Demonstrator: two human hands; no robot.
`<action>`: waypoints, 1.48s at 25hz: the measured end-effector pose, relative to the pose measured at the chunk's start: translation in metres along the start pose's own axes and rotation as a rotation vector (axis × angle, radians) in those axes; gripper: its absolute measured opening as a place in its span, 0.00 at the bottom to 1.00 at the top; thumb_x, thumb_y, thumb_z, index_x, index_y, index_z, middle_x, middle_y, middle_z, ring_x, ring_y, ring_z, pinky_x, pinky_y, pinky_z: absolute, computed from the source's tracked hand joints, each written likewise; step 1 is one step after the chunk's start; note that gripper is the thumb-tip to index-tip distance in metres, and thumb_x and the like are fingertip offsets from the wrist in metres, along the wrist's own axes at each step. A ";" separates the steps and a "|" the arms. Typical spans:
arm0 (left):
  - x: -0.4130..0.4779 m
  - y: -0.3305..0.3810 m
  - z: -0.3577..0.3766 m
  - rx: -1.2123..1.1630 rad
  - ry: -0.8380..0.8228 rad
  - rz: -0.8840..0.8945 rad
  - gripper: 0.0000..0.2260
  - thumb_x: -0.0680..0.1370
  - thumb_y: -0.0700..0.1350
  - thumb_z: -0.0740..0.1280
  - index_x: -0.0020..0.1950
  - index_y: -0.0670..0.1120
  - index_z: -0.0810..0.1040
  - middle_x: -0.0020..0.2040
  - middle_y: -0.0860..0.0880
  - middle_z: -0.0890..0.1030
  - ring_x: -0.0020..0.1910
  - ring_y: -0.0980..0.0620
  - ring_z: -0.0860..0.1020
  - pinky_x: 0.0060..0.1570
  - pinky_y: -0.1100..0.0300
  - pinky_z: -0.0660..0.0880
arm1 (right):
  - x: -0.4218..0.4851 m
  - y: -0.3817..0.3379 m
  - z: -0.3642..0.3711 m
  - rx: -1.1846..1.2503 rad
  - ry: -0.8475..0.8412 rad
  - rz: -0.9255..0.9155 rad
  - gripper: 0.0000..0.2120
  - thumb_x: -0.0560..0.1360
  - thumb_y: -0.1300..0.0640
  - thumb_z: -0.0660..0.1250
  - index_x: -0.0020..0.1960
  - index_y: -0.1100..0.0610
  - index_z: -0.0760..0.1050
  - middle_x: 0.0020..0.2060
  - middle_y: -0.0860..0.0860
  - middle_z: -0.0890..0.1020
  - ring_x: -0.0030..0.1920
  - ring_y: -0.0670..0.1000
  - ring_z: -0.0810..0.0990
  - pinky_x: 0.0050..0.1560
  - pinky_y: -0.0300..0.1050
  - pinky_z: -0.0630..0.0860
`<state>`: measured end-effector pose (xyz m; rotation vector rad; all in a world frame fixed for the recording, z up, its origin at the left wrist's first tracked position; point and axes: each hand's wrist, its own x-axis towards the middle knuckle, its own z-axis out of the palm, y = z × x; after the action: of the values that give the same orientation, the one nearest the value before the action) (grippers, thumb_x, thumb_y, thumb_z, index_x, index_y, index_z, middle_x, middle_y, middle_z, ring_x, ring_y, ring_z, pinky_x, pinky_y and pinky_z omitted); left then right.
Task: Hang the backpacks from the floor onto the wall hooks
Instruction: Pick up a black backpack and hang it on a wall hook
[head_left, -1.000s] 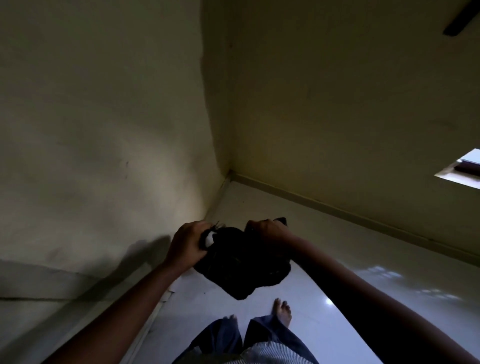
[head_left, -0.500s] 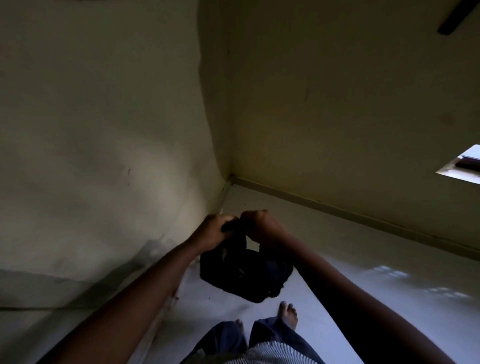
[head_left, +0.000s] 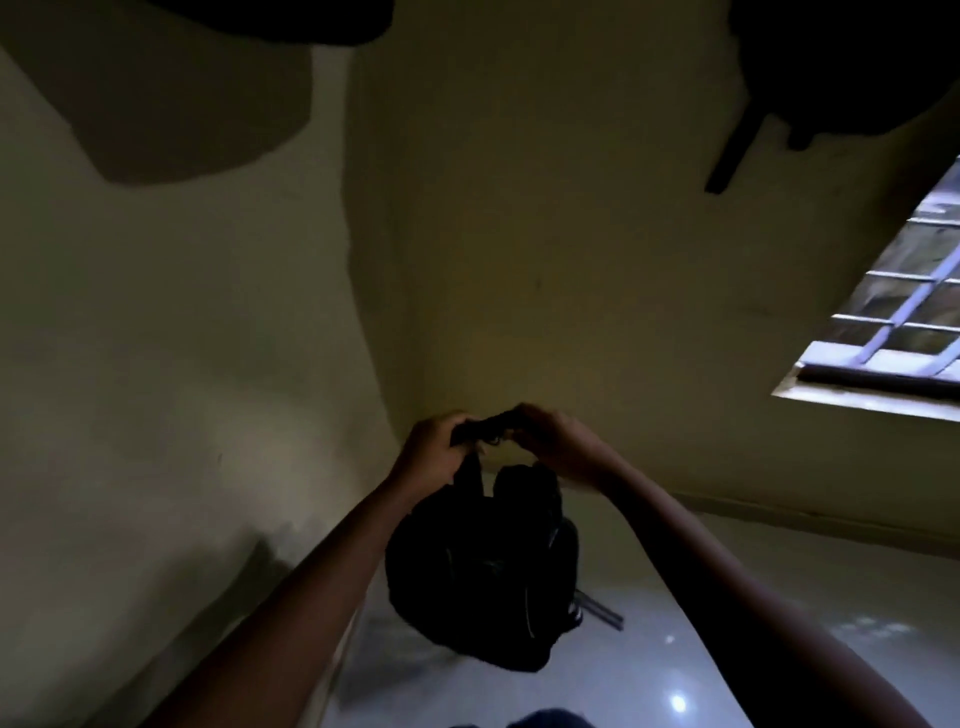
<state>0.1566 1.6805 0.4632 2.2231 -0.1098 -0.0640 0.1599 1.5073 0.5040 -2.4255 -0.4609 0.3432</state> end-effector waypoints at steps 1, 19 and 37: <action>0.009 0.013 -0.005 -0.013 -0.006 0.064 0.11 0.77 0.36 0.63 0.58 0.40 0.79 0.48 0.49 0.81 0.48 0.54 0.79 0.36 0.74 0.69 | 0.002 -0.008 -0.019 -0.022 0.009 -0.033 0.13 0.79 0.58 0.59 0.62 0.61 0.72 0.45 0.50 0.74 0.36 0.46 0.72 0.28 0.25 0.67; 0.229 0.370 -0.163 0.066 0.166 0.799 0.07 0.77 0.40 0.64 0.48 0.41 0.82 0.38 0.48 0.79 0.33 0.60 0.79 0.38 0.67 0.75 | 0.057 -0.070 -0.393 -0.131 0.912 -0.331 0.08 0.76 0.55 0.66 0.48 0.57 0.83 0.36 0.49 0.83 0.36 0.55 0.81 0.35 0.44 0.76; 0.399 0.601 -0.222 0.014 0.758 1.090 0.07 0.75 0.40 0.67 0.45 0.37 0.82 0.39 0.40 0.84 0.22 0.61 0.75 0.28 0.72 0.74 | 0.155 -0.116 -0.650 -0.104 1.469 -0.504 0.08 0.73 0.57 0.69 0.49 0.57 0.84 0.42 0.53 0.86 0.40 0.48 0.80 0.37 0.41 0.73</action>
<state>0.5387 1.4511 1.0724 1.7829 -0.8531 1.3299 0.5018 1.3034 1.0537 -1.8794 -0.3381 -1.5661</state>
